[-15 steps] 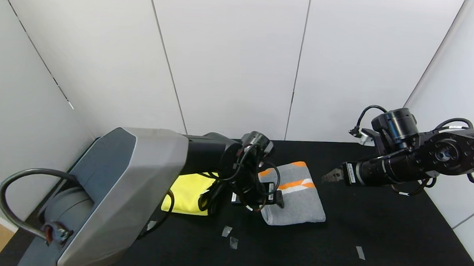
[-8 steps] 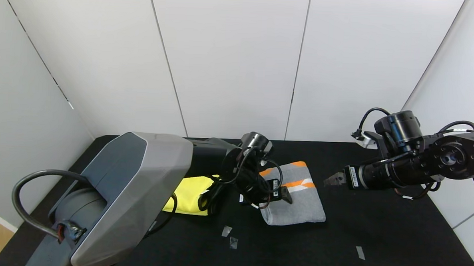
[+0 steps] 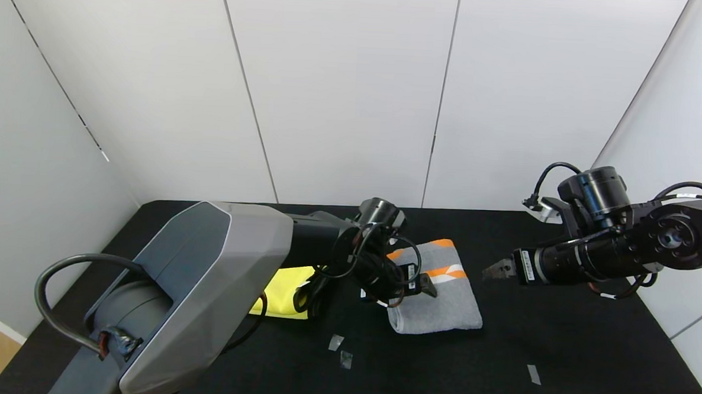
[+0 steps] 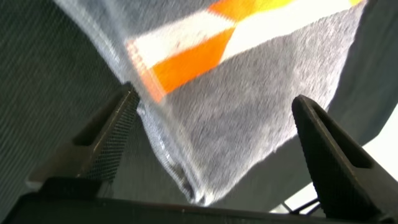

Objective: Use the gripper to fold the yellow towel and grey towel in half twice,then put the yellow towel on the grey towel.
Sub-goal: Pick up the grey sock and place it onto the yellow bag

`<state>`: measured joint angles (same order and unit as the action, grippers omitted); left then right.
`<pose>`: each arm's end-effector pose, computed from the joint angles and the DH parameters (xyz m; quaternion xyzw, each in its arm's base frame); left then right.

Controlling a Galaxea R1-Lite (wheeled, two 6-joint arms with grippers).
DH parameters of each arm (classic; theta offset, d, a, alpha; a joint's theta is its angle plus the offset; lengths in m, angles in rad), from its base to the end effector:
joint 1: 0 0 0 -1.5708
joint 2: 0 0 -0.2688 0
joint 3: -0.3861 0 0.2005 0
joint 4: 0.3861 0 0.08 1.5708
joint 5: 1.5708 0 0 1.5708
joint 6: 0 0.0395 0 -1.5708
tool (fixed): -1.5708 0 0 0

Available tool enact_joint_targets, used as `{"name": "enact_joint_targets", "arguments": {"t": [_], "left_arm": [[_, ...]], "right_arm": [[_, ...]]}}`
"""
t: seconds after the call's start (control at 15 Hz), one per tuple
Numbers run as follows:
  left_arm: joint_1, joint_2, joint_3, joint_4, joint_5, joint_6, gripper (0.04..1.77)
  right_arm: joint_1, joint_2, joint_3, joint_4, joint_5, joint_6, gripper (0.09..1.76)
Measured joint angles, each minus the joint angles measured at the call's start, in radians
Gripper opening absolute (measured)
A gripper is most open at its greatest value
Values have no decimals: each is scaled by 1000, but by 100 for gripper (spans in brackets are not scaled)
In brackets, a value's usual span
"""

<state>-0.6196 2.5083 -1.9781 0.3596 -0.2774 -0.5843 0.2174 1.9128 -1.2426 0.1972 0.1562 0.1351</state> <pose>0.3921 -0.2930 0.0386 -0.1641 0.5188 -0.2527 0.8000 0.3498 0.0836 0.1063 0.0474 0.4305 0.1398 0.8905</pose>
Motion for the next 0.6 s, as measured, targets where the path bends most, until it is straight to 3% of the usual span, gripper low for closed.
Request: {"name": "enact_joint_targets", "arguments": {"t": [0.6], "left_arm": [[-9,33,-6,-72,-2,-7,172]], "right_arm": [[-3,-7,15,-1,-1,0,171]]}}
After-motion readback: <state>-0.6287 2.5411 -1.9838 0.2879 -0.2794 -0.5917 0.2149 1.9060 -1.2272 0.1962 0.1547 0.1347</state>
